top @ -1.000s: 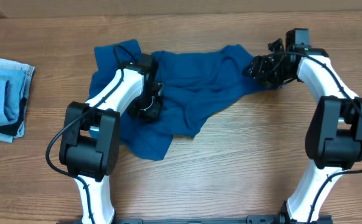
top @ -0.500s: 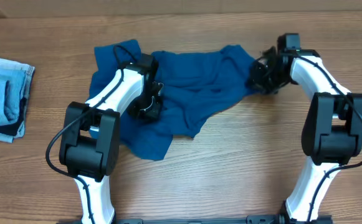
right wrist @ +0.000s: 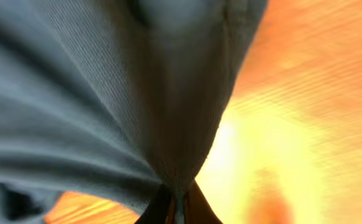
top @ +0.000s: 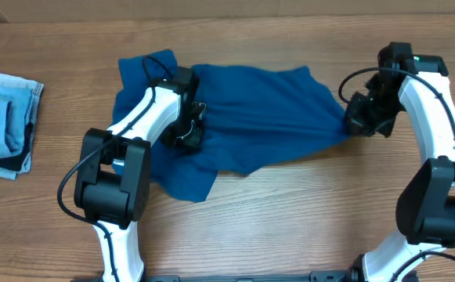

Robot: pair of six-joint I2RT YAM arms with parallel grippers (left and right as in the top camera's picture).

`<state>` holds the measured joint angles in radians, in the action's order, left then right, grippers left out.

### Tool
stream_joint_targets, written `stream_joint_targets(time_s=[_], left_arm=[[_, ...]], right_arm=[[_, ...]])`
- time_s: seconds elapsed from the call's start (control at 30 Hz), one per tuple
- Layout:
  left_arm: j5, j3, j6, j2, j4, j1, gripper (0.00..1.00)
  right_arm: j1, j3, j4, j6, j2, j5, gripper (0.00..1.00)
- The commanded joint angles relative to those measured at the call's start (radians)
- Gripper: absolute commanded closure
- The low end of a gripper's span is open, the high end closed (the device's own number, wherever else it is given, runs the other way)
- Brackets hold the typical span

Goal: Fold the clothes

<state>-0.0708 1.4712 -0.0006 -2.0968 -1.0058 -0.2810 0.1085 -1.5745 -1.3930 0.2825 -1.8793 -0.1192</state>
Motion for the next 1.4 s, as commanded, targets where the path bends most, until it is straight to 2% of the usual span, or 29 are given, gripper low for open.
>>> stream_joint_targets(time_s=[0.0,0.07,0.1,0.13,0.2,0.3,0.4,0.43,0.5,0.6,0.7,0.87,0.97,1.07,1.17,1.37], left_arm=[[0.027,-0.024,-0.014,-0.009,0.012,0.001,0.96],[0.028,-0.024,-0.013,-0.009,0.013,0.001,0.96],[0.029,-0.024,-0.014,-0.009,0.013,0.001,0.96],[0.030,-0.024,-0.013,-0.009,0.013,0.001,0.96],[0.030,-0.024,-0.007,-0.009,0.013,0.001,0.95],[0.029,-0.024,-0.001,-0.009,-0.012,0.001,0.93],[0.030,-0.022,0.021,-0.009,-0.045,0.001,0.91],[0.029,-0.014,0.022,-0.009,-0.062,0.001,0.93],[0.021,0.022,0.020,-0.007,-0.097,0.001,0.96],[0.006,0.153,0.022,0.005,-0.203,0.001,0.94],[-0.009,0.328,0.024,0.007,-0.331,0.000,0.90],[-0.059,0.375,0.024,0.007,-0.383,-0.001,0.87],[-0.058,0.375,0.024,0.007,-0.383,-0.001,0.87],[-0.057,0.375,0.024,0.007,-0.373,-0.001,0.87],[-0.056,0.375,0.024,0.007,-0.372,-0.001,0.87],[-0.053,0.375,0.032,0.007,-0.374,-0.001,0.85]], right_arm=[[0.003,-0.003,-0.076,0.066,0.011,0.208,0.96],[0.003,-0.003,-0.105,0.091,0.011,0.262,0.92],[0.003,-0.003,-0.091,0.093,0.011,0.265,0.69],[0.004,-0.003,-0.053,0.093,0.011,0.265,0.41],[0.013,-0.003,0.032,0.119,0.011,0.258,0.22],[0.062,-0.003,0.158,0.090,0.011,0.155,0.12],[0.136,-0.003,0.238,-0.032,0.010,-0.044,0.10],[0.172,-0.002,0.251,-0.063,0.004,-0.069,0.10],[0.199,0.007,0.256,-0.077,-0.006,-0.070,0.10],[0.224,0.034,0.233,-0.117,-0.063,-0.082,0.12],[0.225,0.094,0.230,-0.147,-0.134,-0.123,0.23],[0.225,0.156,0.240,-0.150,-0.153,-0.151,0.25],[0.226,0.181,0.236,-0.132,-0.153,-0.151,0.41],[0.226,0.184,0.256,-0.078,-0.153,-0.081,0.75],[0.237,0.167,0.261,-0.016,-0.152,0.037,0.95],[0.325,0.050,0.203,-0.016,-0.049,0.059,0.96]])
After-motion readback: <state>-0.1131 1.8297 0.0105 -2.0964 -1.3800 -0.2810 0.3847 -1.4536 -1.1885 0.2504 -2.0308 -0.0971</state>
